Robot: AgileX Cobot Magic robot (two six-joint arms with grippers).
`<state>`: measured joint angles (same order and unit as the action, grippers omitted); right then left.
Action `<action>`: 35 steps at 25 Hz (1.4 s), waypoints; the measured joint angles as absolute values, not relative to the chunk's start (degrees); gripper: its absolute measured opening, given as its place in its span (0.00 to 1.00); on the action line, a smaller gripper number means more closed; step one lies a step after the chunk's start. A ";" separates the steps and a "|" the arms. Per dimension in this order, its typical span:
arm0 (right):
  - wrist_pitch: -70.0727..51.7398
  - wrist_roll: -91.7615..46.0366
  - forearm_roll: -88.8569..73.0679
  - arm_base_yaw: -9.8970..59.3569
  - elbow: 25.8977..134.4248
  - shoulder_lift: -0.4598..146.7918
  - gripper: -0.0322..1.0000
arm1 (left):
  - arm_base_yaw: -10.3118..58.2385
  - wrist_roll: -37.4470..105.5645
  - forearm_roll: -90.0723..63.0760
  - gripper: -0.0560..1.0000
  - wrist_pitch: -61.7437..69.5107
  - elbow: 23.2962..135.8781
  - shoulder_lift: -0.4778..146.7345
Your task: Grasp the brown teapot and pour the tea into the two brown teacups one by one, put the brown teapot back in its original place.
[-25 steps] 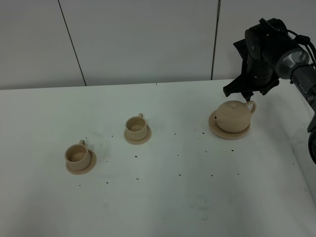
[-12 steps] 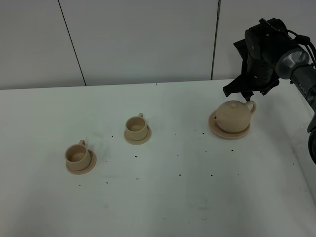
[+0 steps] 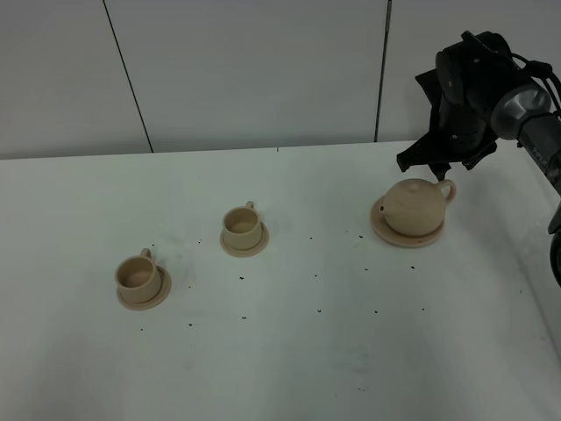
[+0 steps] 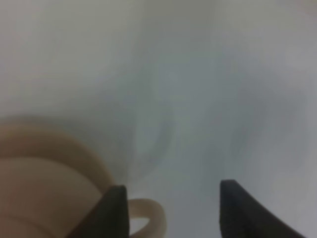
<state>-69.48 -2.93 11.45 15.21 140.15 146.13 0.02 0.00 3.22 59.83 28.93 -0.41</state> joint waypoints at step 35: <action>-69.92 -1.96 12.58 12.44 134.87 141.72 0.41 | 0.02 0.00 3.22 0.29 59.83 28.93 -0.41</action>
